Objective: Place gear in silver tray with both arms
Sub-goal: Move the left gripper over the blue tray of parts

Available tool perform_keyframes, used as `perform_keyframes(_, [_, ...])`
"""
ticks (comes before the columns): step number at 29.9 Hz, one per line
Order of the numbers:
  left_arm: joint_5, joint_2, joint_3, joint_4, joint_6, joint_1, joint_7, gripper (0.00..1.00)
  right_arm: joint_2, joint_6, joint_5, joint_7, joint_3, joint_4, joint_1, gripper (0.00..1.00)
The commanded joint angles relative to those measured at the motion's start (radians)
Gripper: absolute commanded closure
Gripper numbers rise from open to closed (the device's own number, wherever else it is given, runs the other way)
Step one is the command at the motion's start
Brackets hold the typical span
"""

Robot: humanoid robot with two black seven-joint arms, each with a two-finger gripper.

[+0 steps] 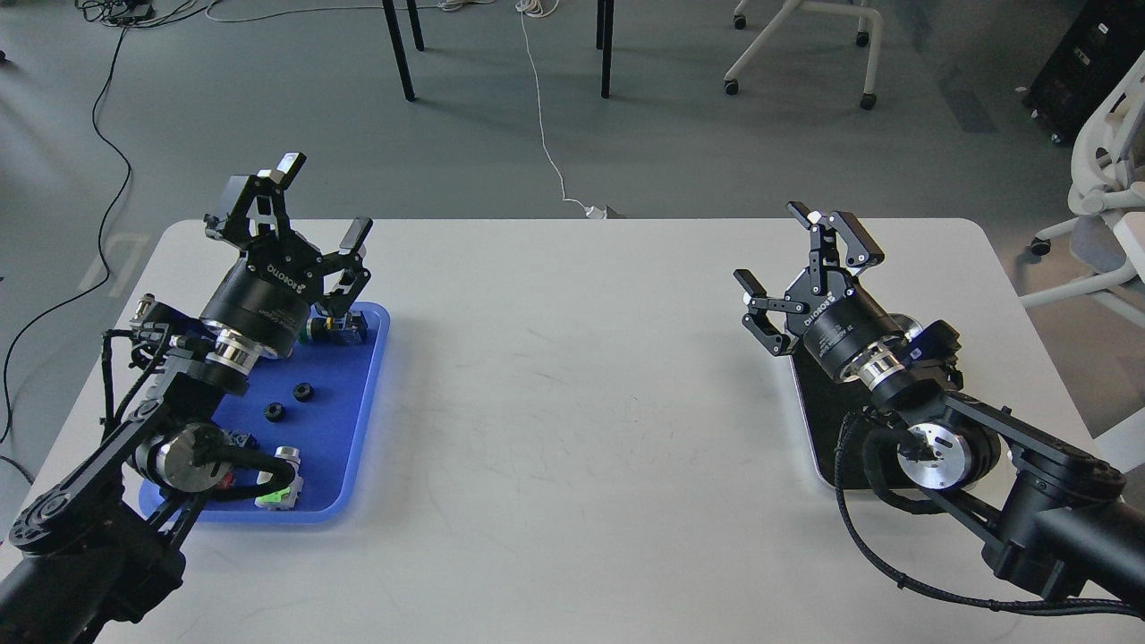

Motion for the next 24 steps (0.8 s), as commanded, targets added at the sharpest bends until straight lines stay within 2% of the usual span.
perform_keyframes(1, [0.001, -0.001, 0.003, 0.002, 0.001, 0.0, 0.001, 0.01, 0.001, 0.0, 0.0, 0.0, 0.004, 0.0, -0.002, 0.01])
perform_keyframes(9, [0.001, 0.007, 0.01, 0.014, -0.017, -0.006, 0.001, 0.0, 0.002, 0.002, -0.001, 0.0, 0.007, -0.005, -0.002, 0.01])
perform_keyframes(18, [0.015, 0.128, 0.012, 0.028, -0.042, -0.031, -0.003, 0.0, 0.013, 0.003, -0.003, 0.0, 0.006, -0.011, 0.004, 0.01])
perform_keyframes(21, [0.03, 0.176, 0.021, 0.023, -0.083, -0.037, -0.013, 0.0, 0.013, 0.003, -0.003, 0.0, 0.003, -0.011, 0.004, 0.01])
perform_keyframes(24, [0.183, 0.26, 0.026, 0.0, -0.107, -0.051, -0.059, 0.0, 0.013, 0.003, -0.003, 0.0, 0.001, -0.011, 0.009, 0.01])
